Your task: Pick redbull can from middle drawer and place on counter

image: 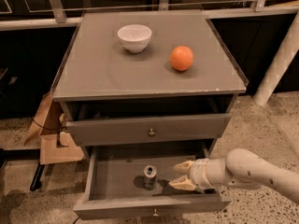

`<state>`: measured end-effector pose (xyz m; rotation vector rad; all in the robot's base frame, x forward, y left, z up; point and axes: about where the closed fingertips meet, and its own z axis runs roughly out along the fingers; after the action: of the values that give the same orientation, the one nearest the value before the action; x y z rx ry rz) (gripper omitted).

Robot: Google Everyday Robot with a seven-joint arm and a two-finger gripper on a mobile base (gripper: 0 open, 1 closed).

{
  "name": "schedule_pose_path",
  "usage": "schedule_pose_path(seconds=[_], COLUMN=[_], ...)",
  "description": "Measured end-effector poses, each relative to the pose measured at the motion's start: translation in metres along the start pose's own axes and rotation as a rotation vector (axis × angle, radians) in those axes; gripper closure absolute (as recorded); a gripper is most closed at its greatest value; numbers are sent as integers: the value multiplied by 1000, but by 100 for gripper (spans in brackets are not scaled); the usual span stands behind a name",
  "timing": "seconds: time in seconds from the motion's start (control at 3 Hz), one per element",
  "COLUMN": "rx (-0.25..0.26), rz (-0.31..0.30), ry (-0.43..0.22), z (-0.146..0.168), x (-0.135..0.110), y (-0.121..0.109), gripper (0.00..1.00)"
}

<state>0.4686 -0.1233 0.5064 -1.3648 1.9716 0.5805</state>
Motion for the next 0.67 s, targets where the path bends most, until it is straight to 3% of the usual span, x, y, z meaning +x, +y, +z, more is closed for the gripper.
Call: schedule_pose_path(seconds=[0.67], rx=[-26], rz=[-8], ry=[-28], z=[28], x=[1], y=[-5], gripper=[43])
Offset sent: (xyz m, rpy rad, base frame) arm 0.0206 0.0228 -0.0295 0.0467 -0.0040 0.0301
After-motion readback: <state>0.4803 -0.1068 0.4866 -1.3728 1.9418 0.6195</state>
